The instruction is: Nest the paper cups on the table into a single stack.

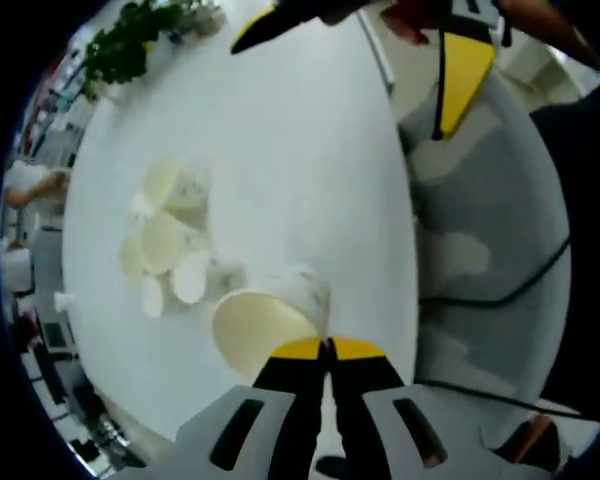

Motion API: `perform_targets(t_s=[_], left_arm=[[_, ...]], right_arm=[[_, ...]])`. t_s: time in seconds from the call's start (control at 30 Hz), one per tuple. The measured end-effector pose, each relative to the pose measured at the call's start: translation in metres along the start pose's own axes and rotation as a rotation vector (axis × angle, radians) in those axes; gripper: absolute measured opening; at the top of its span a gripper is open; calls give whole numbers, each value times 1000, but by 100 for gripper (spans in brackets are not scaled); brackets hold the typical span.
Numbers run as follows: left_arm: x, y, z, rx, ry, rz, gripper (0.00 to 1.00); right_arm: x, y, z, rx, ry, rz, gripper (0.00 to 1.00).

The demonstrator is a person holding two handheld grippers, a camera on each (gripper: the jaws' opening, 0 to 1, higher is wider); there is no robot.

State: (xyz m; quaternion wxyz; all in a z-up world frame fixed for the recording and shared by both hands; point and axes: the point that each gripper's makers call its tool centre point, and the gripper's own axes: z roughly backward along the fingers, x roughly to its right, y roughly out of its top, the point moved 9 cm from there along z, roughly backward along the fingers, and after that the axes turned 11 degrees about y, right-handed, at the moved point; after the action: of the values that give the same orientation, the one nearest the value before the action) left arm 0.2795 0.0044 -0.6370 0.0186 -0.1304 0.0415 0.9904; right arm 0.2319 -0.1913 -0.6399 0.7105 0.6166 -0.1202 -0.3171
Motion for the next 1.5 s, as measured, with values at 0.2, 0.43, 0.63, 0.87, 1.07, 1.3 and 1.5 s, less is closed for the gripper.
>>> perform_targets(t_s=[0.2, 0.43, 0.63, 0.87, 1.07, 1.3, 1.5], left_arm=[[2, -2, -12, -22, 16, 17, 0], [6, -7, -27, -60, 36, 7, 0], [8, -11, -38, -82, 44, 11, 0], [16, -15, -51, -114, 47, -7, 0], [20, -20, -58, -133, 36, -11, 0], [27, -21, -65, -143, 23, -21, 0], [29, -20, -67, -147, 25, -28, 0]], right_arm=[[2, -3, 0, -4, -2, 1, 97], [2, -5, -1, -30, -7, 30, 97], [3, -7, -2, -42, -16, 45, 98], [3, -9, -3, -51, -19, 47, 98], [4, -10, -3, -51, -23, 41, 97], [2, -11, -4, -52, -20, 39, 97], [1, -12, -4, -55, -18, 38, 97]])
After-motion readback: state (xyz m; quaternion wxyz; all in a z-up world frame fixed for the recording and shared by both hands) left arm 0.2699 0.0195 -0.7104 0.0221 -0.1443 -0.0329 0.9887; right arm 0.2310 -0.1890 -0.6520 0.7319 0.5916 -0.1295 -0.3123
